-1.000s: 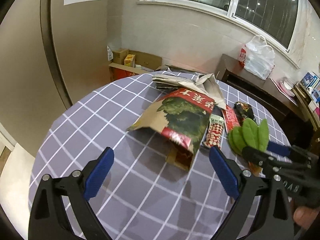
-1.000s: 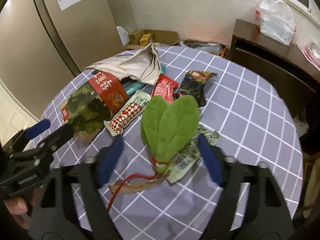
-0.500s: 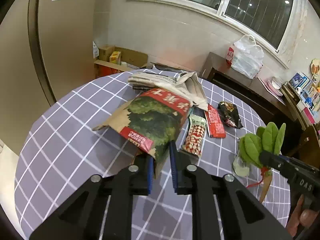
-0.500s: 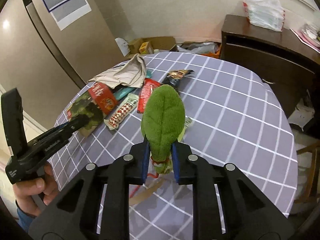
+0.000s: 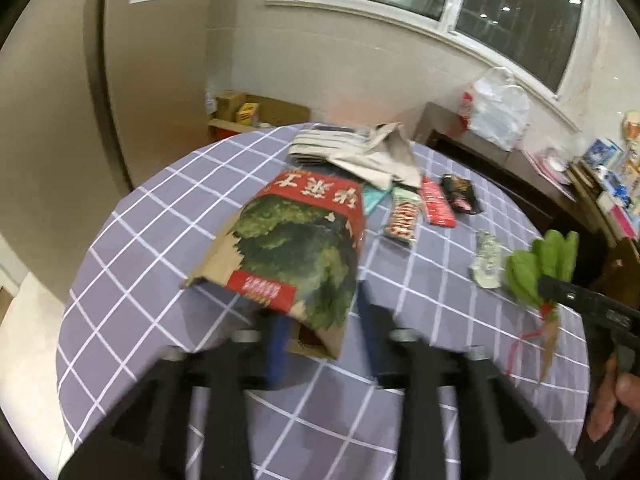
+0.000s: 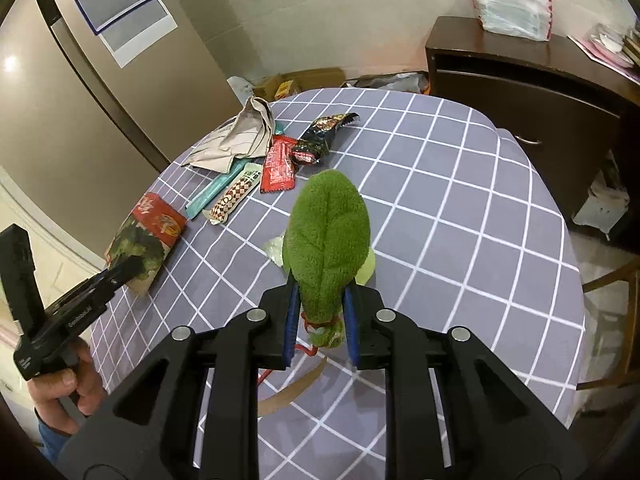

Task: Collect trash
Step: 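Grasp the green leaf sprig with the right tool while the left tool grasps the green-printed paper bag, then carry the leaf and paper bag to the blue bin and open both tools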

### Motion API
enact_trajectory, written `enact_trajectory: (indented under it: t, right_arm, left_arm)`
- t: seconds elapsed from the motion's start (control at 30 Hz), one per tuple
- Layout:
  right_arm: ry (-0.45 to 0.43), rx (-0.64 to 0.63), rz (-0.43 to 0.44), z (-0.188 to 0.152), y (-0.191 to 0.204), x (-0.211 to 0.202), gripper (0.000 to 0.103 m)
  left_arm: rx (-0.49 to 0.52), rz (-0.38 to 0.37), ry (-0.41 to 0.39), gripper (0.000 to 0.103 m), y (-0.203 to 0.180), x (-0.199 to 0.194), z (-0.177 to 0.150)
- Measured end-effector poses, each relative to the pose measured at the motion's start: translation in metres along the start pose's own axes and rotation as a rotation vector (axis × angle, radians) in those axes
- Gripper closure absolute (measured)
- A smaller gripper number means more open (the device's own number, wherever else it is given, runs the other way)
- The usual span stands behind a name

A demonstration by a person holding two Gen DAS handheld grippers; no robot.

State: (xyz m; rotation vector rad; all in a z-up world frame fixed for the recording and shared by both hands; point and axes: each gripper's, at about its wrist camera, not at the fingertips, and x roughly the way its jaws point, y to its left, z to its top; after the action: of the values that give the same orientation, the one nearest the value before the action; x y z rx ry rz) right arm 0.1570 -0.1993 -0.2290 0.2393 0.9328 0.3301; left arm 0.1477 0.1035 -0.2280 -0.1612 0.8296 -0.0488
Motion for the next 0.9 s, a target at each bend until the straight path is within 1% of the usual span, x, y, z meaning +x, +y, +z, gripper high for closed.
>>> enact_trajectory:
  t: [0.1,0.13,0.17,0.27,0.43,0.6,0.73,0.9]
  right_arm:
    - [-0.010,-0.002,0.006,-0.002,0.000,-0.007,0.084]
    - [-0.013,-0.004,0.009,-0.003,-0.001,-0.009,0.084]
    - [-0.021,-0.003,0.011,-0.003,-0.002,-0.013,0.084]
    - [-0.038,0.006,0.014,-0.004,-0.007,-0.023,0.084]
    - [-0.070,0.035,0.019,-0.007,-0.022,-0.042,0.084]
    - [-0.105,0.067,0.025,-0.009,-0.040,-0.061,0.084]
    - [-0.139,0.105,0.020,-0.013,-0.061,-0.081,0.084]
    - [-0.206,0.172,-0.013,-0.020,-0.099,-0.118,0.084]
  left_arm:
    - [0.002,-0.012,-0.003,0.065,-0.002,0.004,0.001]
    - [0.001,-0.027,-0.001,0.078,-0.003,0.005,0.001]
    - [0.005,-0.040,0.004,0.094,-0.004,0.006,0.002]
    - [0.011,-0.052,-0.011,0.099,-0.009,-0.002,0.000]
    - [0.050,-0.064,-0.049,0.099,-0.028,-0.028,-0.007]
    - [0.101,-0.125,-0.074,0.099,-0.059,-0.054,-0.015]
    - [0.159,-0.183,-0.084,0.099,-0.097,-0.066,-0.017]
    - [0.248,-0.275,-0.085,0.099,-0.158,-0.071,-0.015]
